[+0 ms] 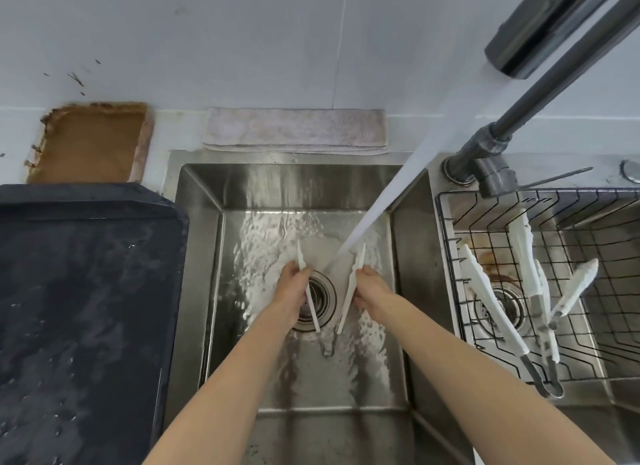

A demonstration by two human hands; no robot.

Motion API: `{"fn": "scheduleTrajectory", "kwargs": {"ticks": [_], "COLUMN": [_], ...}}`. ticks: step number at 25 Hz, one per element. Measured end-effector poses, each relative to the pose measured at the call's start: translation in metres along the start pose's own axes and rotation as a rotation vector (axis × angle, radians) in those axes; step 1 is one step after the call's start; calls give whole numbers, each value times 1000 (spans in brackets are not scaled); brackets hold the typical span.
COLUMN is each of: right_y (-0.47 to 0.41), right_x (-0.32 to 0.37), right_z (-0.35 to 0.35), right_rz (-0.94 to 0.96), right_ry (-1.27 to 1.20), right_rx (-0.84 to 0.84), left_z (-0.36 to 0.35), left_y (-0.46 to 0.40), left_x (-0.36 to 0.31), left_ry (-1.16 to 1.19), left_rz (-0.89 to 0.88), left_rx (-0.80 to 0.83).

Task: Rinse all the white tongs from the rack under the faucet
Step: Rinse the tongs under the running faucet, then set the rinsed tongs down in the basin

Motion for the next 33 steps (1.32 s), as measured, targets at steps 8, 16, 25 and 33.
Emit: {"fn": "scheduleTrajectory", "kwargs": {"ticks": [8, 16, 25, 33], "right_y": [0, 31, 112, 187], "right_x": [-6, -7, 39, 74], "right_z": [0, 12, 36, 108], "right_rz": [26, 104, 558, 919], "right_ry": [-11, 92, 456, 835], "right_rx": [80, 114, 30, -252], "left_z": [-5, 1, -31, -100], "left_y": [3, 17, 83, 167], "left_x": [11, 1, -45, -99], "left_ry": [48, -102, -1003, -1553], "left_rz": [90, 6, -446, -903], "left_rx": [23, 14, 95, 13]}}
Point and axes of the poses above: each hand's wrist, its own y-axis away from the middle knuckle, its own z-axis out of the back of the hand, x = y × z, the point moved 10 cm from there along -y, towards the middle knuckle, and after that the axes turned 2 degrees about -z, right-handed, at the moved point
